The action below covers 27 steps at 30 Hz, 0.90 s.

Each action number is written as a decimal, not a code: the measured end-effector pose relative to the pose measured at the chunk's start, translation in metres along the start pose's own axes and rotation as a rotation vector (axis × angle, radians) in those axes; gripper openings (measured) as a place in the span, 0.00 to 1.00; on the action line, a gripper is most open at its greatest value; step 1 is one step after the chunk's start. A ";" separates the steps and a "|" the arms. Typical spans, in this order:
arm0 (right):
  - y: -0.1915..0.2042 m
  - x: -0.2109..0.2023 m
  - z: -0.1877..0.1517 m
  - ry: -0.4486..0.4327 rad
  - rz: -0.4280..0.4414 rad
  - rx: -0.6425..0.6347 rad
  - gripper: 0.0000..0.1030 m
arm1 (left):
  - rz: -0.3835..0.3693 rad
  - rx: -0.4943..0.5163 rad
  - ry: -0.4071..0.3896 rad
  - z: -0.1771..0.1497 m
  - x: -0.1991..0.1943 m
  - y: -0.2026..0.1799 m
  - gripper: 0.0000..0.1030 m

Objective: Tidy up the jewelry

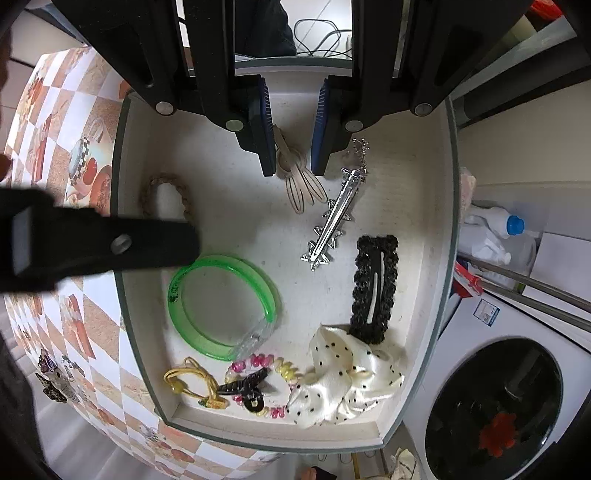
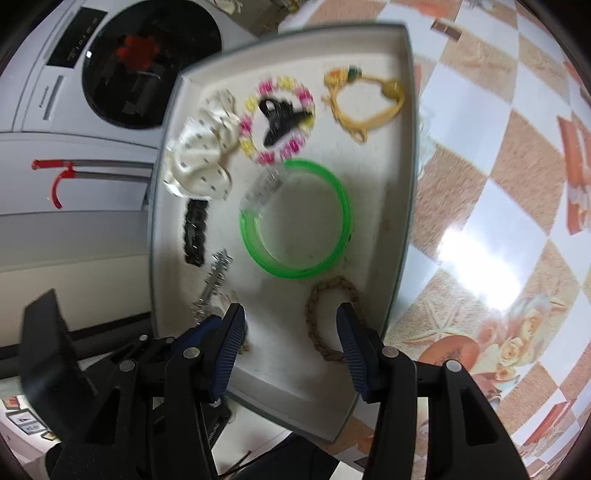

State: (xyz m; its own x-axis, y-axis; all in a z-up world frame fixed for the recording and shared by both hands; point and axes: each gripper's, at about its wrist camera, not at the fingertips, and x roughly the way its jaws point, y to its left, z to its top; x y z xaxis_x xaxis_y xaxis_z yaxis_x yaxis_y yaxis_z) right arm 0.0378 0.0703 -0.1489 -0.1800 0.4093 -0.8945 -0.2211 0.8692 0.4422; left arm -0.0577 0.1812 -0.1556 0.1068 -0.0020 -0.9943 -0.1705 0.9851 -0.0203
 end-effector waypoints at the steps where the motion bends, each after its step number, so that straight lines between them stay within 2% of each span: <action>1: 0.000 -0.005 0.000 -0.011 0.005 0.004 0.54 | 0.003 0.002 -0.002 0.000 -0.002 0.000 0.24; 2: -0.001 -0.012 -0.001 -0.024 0.010 0.010 0.55 | 0.004 0.003 -0.002 0.001 -0.003 0.000 0.28; 4: -0.004 -0.026 -0.004 -0.053 0.009 0.017 0.55 | 0.008 -0.002 -0.011 0.000 -0.009 -0.002 0.83; 5: -0.006 -0.033 -0.007 -0.065 0.001 0.016 0.58 | 0.018 -0.007 -0.033 0.000 -0.014 -0.003 0.87; 6: -0.008 -0.040 -0.009 -0.078 -0.010 0.017 0.58 | 0.022 -0.006 -0.053 0.000 -0.019 -0.004 0.87; 11: -0.015 -0.063 -0.020 -0.108 -0.055 0.038 0.59 | 0.005 0.004 -0.050 0.003 -0.030 -0.005 0.87; 18: -0.009 -0.083 -0.025 -0.126 -0.114 0.026 0.73 | 0.003 0.014 -0.064 0.006 -0.048 -0.008 0.87; 19: -0.007 -0.085 -0.026 -0.129 -0.120 0.021 0.74 | 0.005 0.014 -0.066 0.007 -0.048 -0.005 0.88; 21: -0.003 -0.089 -0.030 -0.136 -0.131 0.005 0.77 | 0.015 0.010 -0.069 0.007 -0.053 -0.005 1.00; 27: 0.012 -0.101 -0.036 -0.162 -0.192 -0.045 0.81 | 0.041 0.016 -0.083 0.005 -0.069 -0.003 1.00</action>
State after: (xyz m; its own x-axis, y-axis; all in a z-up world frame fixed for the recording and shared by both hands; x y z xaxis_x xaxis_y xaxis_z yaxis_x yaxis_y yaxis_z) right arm 0.0192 0.0298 -0.0507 0.0248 0.2801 -0.9596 -0.2794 0.9236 0.2624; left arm -0.0593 0.1788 -0.0865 0.1815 0.0518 -0.9820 -0.1606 0.9868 0.0223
